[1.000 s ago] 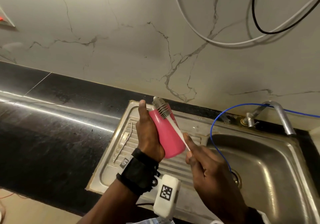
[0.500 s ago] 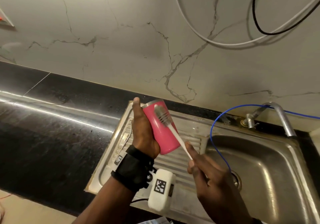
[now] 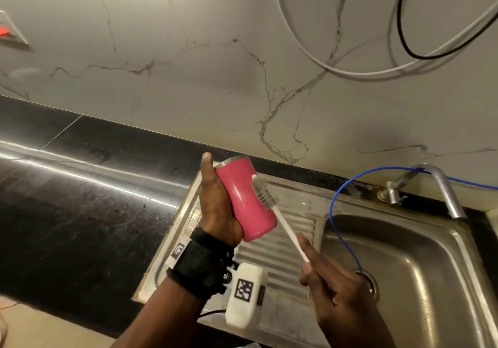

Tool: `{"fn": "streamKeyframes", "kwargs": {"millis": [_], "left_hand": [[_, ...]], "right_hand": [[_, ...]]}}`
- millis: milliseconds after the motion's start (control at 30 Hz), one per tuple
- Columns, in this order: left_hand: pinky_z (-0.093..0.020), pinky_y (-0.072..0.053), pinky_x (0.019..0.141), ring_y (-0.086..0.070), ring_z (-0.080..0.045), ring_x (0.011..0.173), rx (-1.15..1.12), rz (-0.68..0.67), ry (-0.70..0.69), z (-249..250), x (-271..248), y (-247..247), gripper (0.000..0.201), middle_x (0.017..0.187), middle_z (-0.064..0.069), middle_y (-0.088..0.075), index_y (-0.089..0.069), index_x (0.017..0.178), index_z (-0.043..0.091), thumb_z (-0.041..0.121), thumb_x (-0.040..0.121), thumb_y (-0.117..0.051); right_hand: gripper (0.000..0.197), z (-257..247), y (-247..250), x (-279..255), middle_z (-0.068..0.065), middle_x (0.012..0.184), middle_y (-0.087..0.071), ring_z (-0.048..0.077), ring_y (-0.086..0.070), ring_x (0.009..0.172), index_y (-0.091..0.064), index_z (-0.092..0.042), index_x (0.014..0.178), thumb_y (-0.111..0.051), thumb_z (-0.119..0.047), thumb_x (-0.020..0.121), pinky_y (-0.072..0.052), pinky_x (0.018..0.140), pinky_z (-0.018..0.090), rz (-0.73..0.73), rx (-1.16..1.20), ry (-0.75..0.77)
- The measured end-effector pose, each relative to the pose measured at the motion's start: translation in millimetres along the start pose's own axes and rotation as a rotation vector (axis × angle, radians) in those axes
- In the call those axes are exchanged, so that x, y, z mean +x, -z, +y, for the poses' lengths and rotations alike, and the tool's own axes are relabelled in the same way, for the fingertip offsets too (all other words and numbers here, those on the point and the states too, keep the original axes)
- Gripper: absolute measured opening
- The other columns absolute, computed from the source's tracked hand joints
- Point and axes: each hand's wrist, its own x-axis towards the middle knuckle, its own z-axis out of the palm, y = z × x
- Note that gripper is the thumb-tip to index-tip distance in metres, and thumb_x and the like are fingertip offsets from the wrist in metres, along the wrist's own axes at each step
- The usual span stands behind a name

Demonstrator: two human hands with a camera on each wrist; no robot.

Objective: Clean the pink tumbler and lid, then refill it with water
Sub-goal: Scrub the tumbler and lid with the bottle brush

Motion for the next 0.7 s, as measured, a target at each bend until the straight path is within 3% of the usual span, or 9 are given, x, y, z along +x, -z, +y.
{"fn": "streamKeyframes", "kwargs": {"millis": [67,133,167,267,367,467,567,700], "left_hand": [[-0.046,-0.059,0.077,-0.070,-0.025,0.070,-0.007,-0.008,0.013,3,-3,0,0.087,0.081,-0.010,-0.068,-0.066,0.104,0.009,0.091,0.087,-0.044],[-0.052,-0.059,0.081,-0.069,-0.033,0.084,0.034,0.007,0.014,-6,-10,-4,0.097,0.100,-0.016,-0.067,-0.064,0.119,0.004,0.093,0.083,-0.050],[-0.052,-0.059,0.080,-0.068,-0.034,0.085,0.052,0.005,0.012,-12,-13,-6,0.095,0.103,-0.016,-0.066,-0.063,0.119,0.006,0.093,0.083,-0.051],[-0.043,-0.059,0.072,-0.066,-0.024,0.071,0.039,-0.015,0.008,-20,-20,-13,0.075,0.085,-0.010,-0.063,-0.059,0.108,0.017,0.089,0.087,-0.050],[-0.042,-0.061,0.071,-0.070,-0.023,0.071,0.007,-0.034,0.009,-5,-14,-11,0.082,0.084,-0.008,-0.068,-0.066,0.112,0.014,0.090,0.088,-0.045],[-0.047,-0.061,0.078,-0.069,-0.025,0.071,-0.030,0.005,0.026,11,-11,-7,0.087,0.083,-0.009,-0.067,-0.064,0.116,0.014,0.093,0.083,-0.048],[-0.053,-0.062,0.080,-0.069,-0.031,0.078,0.011,0.023,0.003,2,-17,-9,0.091,0.091,-0.016,-0.066,-0.065,0.122,0.010,0.092,0.084,-0.049],[-0.053,-0.063,0.080,-0.069,-0.034,0.085,0.028,0.028,0.008,-11,-22,-16,0.092,0.106,-0.021,-0.066,-0.066,0.128,0.007,0.088,0.087,-0.048]], "right_hand": [[0.060,0,2,-2,-0.017,0.080,-0.063,-0.013,-0.062,0.078,-0.059,-0.025,0.146,-0.061,-0.003,0.090,-0.040,0.075,-0.003,-0.011,-0.016,-0.006],[0.056,-1,2,5,-0.016,0.077,-0.064,-0.018,-0.059,0.077,-0.061,-0.021,0.144,-0.062,-0.003,0.090,-0.036,0.072,-0.007,0.026,-0.054,-0.009],[0.055,-1,1,10,-0.015,0.077,-0.064,-0.018,-0.058,0.077,-0.061,-0.019,0.144,-0.062,-0.001,0.092,-0.034,0.071,-0.007,0.053,-0.059,-0.014],[0.057,-1,-1,20,-0.010,0.079,-0.066,-0.011,-0.060,0.080,-0.059,-0.019,0.146,-0.065,0.004,0.094,-0.035,0.072,-0.006,0.098,-0.065,-0.003],[0.050,-3,2,12,-0.009,0.077,-0.065,-0.013,-0.058,0.077,-0.062,-0.018,0.143,-0.062,-0.009,0.094,-0.033,0.073,-0.007,0.077,-0.063,0.046],[0.048,-3,6,-1,-0.010,0.076,-0.064,-0.006,-0.058,0.069,-0.064,-0.022,0.141,-0.064,-0.016,0.093,-0.037,0.069,-0.003,0.031,-0.058,0.066],[0.045,-2,5,1,-0.013,0.078,-0.064,-0.006,-0.058,0.072,-0.065,-0.022,0.140,-0.060,-0.021,0.095,-0.035,0.072,-0.004,0.033,-0.088,0.090],[0.052,-3,-4,8,-0.012,0.079,-0.061,-0.005,-0.057,0.075,-0.066,-0.023,0.139,-0.067,-0.011,0.089,-0.035,0.071,-0.004,0.091,-0.106,0.089]]}}
